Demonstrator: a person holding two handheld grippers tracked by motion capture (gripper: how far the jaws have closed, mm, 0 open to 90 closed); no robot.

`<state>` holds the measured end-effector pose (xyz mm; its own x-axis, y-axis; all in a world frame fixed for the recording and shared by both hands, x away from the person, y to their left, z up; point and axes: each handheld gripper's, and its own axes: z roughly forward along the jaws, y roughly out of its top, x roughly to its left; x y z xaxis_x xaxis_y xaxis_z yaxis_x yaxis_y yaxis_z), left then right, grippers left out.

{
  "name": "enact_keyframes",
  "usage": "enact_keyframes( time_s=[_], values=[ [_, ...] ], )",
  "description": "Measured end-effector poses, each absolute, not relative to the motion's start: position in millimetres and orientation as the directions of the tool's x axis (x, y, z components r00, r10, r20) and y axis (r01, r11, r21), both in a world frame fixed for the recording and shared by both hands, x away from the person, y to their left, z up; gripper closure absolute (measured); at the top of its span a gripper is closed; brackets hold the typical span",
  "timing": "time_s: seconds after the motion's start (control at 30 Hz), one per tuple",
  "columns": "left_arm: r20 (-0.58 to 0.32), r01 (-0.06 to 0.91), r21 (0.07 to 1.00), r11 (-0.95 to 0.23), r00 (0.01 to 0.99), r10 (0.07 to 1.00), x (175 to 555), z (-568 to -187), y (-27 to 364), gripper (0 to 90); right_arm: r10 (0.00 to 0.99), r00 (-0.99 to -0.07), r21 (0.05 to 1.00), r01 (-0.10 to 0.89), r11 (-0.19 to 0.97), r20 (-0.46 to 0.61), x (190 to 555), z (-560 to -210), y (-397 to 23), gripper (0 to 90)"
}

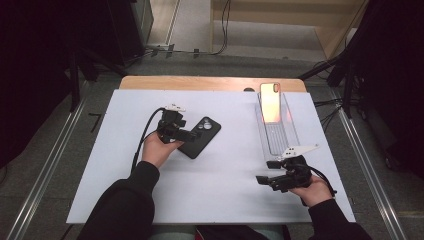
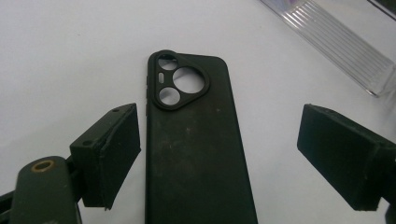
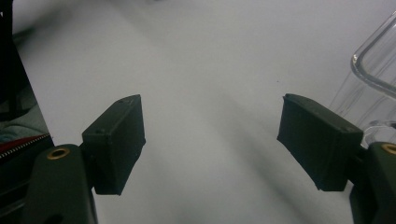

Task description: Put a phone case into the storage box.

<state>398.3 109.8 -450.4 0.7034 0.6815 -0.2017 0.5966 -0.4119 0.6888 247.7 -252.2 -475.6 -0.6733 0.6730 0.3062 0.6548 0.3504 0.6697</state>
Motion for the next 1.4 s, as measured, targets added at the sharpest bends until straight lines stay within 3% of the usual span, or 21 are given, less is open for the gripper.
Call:
enact_keyframes(
  time_s=[0.27, 0.37, 0.63, 1.4],
  values=[
    [-0.185, 0.574, 0.704, -0.419, 0.718, 0.671, 403.9, -458.9, 96.8, 13.2, 0.671, -0.674, 0.666, 0.657, 0.353, 0.309, 247.4, -476.1, -251.2, 21.0],
    [-0.206, 0.533, 0.741, -0.409, 0.760, 0.617, 404.5, -460.1, 96.0, 0.0, 0.673, -0.672, 0.664, 0.659, 0.353, 0.309, 247.0, -476.2, -252.1, 21.0],
    [-0.168, 0.551, 0.721, -0.420, 0.727, 0.666, 406.9, -467.2, 90.6, 0.0, 0.675, -0.670, 0.664, 0.659, 0.352, 0.308, 246.3, -476.0, -252.9, 21.0],
    [-0.086, 0.555, 0.680, -0.479, 0.709, 0.700, 408.6, -493.7, 84.0, 4.5, 0.674, -0.669, 0.665, 0.662, 0.346, 0.315, 246.6, -476.3, -253.9, 21.0]
  ],
)
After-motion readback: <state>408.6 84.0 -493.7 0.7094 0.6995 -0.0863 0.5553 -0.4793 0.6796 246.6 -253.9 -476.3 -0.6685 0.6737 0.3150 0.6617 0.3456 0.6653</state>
